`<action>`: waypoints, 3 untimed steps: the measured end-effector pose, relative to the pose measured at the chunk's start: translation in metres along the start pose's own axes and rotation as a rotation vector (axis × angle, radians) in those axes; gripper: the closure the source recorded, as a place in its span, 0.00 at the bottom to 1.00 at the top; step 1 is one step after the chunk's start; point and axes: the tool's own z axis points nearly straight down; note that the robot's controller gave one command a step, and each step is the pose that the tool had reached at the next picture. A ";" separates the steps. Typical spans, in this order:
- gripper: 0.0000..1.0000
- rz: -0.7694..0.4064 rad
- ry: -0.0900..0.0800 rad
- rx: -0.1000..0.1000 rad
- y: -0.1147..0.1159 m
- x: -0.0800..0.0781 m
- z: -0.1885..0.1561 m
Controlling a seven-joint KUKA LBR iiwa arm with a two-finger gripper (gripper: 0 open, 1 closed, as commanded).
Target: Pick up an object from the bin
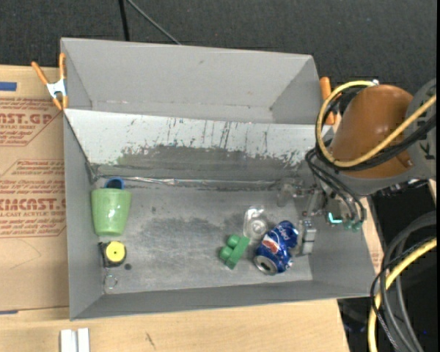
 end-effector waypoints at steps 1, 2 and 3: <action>0.00 -0.080 -0.001 -0.001 -0.025 0.036 0.089; 1.00 -0.082 -0.005 0.001 -0.025 0.034 0.085; 1.00 -0.059 -0.015 0.003 -0.022 0.017 -0.062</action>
Offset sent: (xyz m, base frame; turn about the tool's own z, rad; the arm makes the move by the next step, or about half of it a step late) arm -0.0345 -0.0252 -0.0851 -0.0816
